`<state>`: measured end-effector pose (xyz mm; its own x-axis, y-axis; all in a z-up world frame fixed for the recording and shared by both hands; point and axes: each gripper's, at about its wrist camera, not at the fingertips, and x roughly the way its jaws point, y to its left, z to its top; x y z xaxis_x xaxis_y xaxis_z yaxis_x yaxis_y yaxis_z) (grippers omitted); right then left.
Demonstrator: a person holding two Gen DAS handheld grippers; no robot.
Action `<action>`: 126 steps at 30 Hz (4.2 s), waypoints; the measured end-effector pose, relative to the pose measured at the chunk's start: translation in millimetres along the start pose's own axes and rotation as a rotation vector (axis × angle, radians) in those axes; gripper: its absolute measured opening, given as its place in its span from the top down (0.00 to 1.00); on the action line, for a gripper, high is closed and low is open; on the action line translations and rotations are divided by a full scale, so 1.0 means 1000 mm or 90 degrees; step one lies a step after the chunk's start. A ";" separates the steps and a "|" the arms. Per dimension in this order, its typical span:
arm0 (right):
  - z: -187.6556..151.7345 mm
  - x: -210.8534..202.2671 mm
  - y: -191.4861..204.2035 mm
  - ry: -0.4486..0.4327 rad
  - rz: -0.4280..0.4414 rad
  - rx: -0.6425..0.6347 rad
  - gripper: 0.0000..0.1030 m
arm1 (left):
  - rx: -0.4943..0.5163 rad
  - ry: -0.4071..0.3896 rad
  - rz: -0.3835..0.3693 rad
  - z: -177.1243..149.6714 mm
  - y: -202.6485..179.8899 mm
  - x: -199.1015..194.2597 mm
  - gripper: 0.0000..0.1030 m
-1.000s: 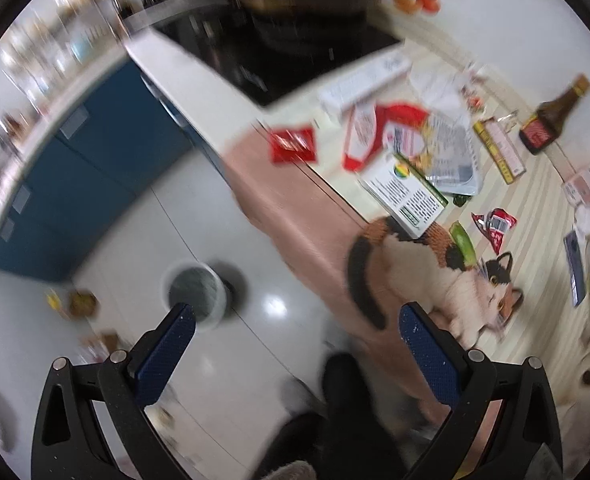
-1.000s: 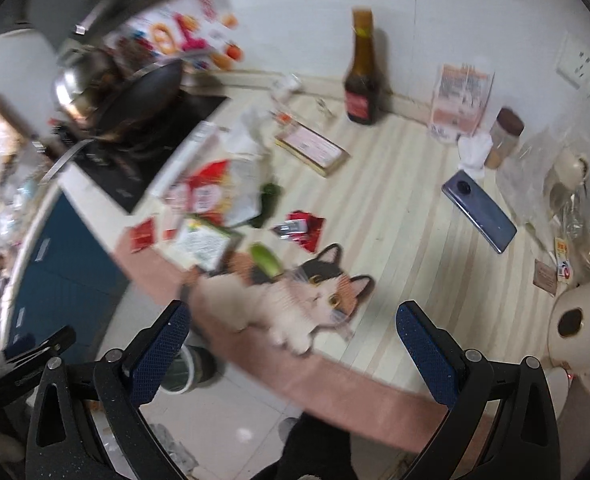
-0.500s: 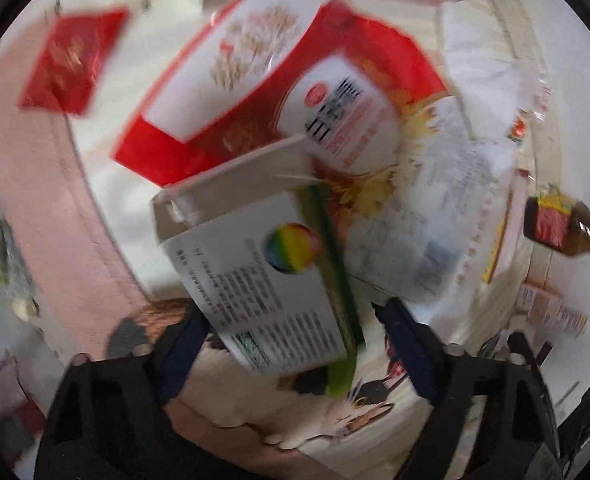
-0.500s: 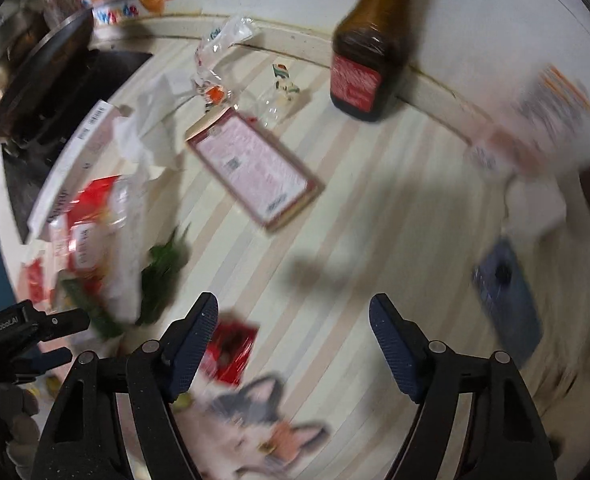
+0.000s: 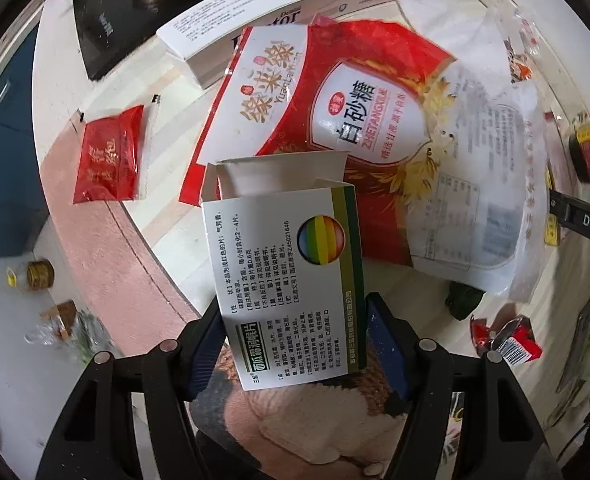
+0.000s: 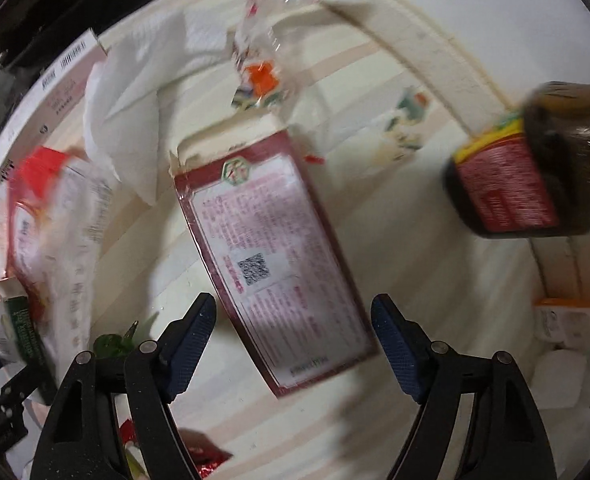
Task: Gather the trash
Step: 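Grasp the white-green medicine box with left tool while right tool grasps the maroon card box, then carry both boxes to the floor bin and open both tools to drop them, then swing both tools back to the counter toward the red wrappers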
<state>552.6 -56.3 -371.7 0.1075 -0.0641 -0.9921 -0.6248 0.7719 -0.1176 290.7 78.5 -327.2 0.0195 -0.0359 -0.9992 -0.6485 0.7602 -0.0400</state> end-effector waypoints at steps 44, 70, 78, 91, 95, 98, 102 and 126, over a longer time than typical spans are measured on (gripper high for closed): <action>-0.156 -0.112 0.445 -0.143 0.189 -0.171 0.41 | -0.233 -0.157 0.064 -0.121 0.425 -0.045 0.39; -0.213 0.396 0.755 0.164 0.154 -0.316 0.23 | -0.428 0.131 -0.068 -0.152 0.642 0.399 0.07; -0.201 0.335 0.750 0.102 0.113 -0.340 0.00 | -0.421 0.068 0.049 -0.161 0.645 0.328 0.04; -0.222 0.132 0.708 -0.014 0.100 -0.345 0.00 | -0.422 -0.038 0.104 -0.208 0.600 0.141 0.04; -0.235 0.059 0.688 -0.049 0.110 -0.343 0.00 | -0.410 -0.062 0.096 -0.223 0.578 0.088 0.04; -0.243 0.009 0.671 -0.064 0.126 -0.336 0.00 | -0.399 -0.080 0.089 -0.235 0.561 0.048 0.04; -0.257 -0.054 0.647 -0.085 0.155 -0.332 0.00 | -0.391 -0.102 0.081 -0.247 0.541 0.005 0.04; -0.177 -0.165 0.219 -0.166 0.181 0.184 0.00 | -0.089 -0.216 0.075 -0.073 0.247 -0.125 0.04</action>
<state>261.3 11.9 -241.6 0.1768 0.3076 -0.9350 -0.4210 0.8823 0.2107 72.4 223.4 -211.4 0.1748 0.2812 -0.9436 -0.7585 0.6495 0.0531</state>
